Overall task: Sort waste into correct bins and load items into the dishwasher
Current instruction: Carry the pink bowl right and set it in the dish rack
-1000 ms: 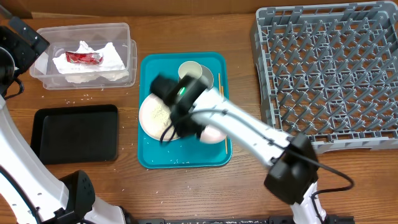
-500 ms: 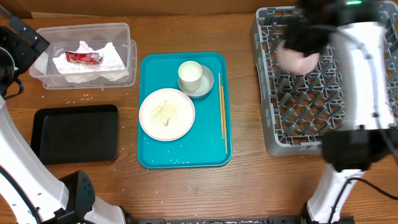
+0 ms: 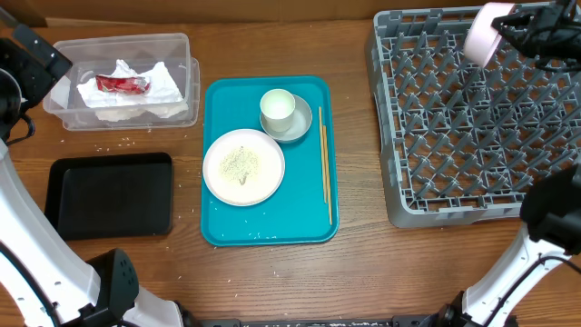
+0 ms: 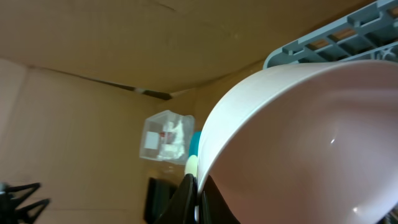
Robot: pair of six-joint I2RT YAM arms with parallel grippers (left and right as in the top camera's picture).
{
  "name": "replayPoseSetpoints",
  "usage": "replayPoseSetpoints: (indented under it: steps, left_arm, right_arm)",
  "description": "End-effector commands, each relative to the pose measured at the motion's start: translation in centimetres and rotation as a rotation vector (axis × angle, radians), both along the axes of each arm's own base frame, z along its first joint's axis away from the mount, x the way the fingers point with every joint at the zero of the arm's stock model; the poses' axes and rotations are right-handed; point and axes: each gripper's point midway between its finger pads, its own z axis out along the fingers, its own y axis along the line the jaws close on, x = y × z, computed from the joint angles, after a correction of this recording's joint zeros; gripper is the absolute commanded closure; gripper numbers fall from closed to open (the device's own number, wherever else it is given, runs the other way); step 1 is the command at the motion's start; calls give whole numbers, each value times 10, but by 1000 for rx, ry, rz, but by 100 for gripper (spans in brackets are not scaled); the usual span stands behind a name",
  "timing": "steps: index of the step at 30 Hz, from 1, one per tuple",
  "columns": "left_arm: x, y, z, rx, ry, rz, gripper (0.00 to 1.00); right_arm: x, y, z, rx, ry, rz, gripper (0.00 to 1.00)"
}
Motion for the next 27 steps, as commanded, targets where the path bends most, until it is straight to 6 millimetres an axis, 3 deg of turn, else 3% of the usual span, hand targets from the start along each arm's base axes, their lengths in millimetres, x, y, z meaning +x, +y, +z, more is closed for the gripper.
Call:
replayPoseSetpoints:
  steps: [1,4,9,17,20,23,27]
  left_arm:
    - [-4,-1,4,5,-12,8,0]
    - [-4,-1,4,5,-12,7,0]
    - [-4,-1,4,6,-12,8,0]
    - [-4,-1,4,5,-12,8,0]
    - [-4,-1,4,5,-12,8,0]
    - [-4,-1,4,5,-12,8,0]
    - [-4,-1,4,5,-12,8,0]
  right_arm:
    - [7,1,-17,159,43,41,96]
    - [16,-8,-52,215,147,11,96]
    - [20,-29,-91,184,281,-80,96]
    - [13,-62,-101,167,315,-161,96]
    - [8,-68,-108,156,362,-191,82]
    - [0,-72,-113,154,414,-212,83]
    - [-16,-89,-110,116,480,-273,91]
